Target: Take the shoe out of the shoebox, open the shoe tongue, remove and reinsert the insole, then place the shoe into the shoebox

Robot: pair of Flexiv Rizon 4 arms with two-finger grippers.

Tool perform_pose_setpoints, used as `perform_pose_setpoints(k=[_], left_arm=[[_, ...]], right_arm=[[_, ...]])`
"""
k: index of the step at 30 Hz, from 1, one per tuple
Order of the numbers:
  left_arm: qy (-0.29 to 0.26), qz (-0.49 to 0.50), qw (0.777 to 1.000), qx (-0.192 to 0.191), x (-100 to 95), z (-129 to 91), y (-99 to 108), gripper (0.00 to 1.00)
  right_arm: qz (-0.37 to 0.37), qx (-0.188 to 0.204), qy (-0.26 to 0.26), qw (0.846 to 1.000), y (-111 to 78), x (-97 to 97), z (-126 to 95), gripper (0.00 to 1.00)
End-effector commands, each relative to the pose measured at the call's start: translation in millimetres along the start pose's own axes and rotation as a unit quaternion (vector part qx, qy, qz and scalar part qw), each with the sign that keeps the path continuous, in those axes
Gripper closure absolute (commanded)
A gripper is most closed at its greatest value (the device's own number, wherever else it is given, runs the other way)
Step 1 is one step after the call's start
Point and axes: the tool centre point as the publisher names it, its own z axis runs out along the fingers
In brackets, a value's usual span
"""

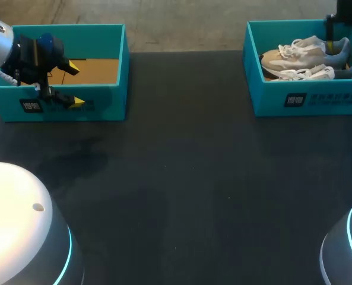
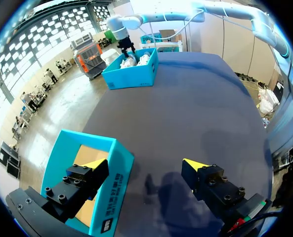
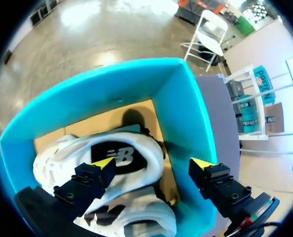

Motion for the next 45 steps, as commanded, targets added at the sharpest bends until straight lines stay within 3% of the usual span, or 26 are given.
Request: perform_pose_setpoints(k=[1,11,19,22,27,31,35,37,40,45], left_arm=[[0.000,0.000,1.000,-0.001,-0.1,0,0,0.00],[0.000,0.000,1.000,-0.001,-0.1,0,0,0.00],[0.000,0.000,1.000,-0.001,-0.1,0,0,0.00],[-0.009,-0.068,0.998,0.001,-6.7,-3,-13,0.00],[-0.030,-0.195,0.979,-0.049,-22.9,-3,-30,0.00],[-0.036,-0.303,0.945,-0.120,-38.4,-1,-41,0.00],[-0.067,-0.388,0.906,-0.155,-48.5,-2,-47,0.00],[-0.087,-0.448,0.867,-0.201,-56.6,2,-48,0.00],[-0.098,-0.511,0.824,-0.226,-65.3,2,-45,0.00],[-0.110,-0.571,0.780,-0.233,-75.8,1,-46,0.00]], right_arm=[[-0.012,-0.018,0.000,1.000,-23.5,0.7,-24,0.00],[-0.069,-0.026,0.047,0.996,-56.9,12.5,-57,0.00],[-0.099,-0.023,0.037,0.994,-91.3,18.8,-76,0.00],[-0.099,-0.022,0.039,0.994,-98.6,21.0,-82,0.00],[-0.105,-0.019,0.040,0.993,-107.3,24.8,-89,0.00],[-0.111,-0.016,0.042,0.993,-113.4,27.5,-94,0.00],[-0.115,-0.020,0.046,0.992,-121.8,29.0,-103,0.00],[-0.113,-0.023,0.050,0.992,-127.0,28.9,-108,0.00],[-0.115,-0.027,0.050,0.992,-136.2,30.9,-117,0.00],[-0.126,-0.025,0.047,0.991,-153.3,32.6,-127,0.00]])
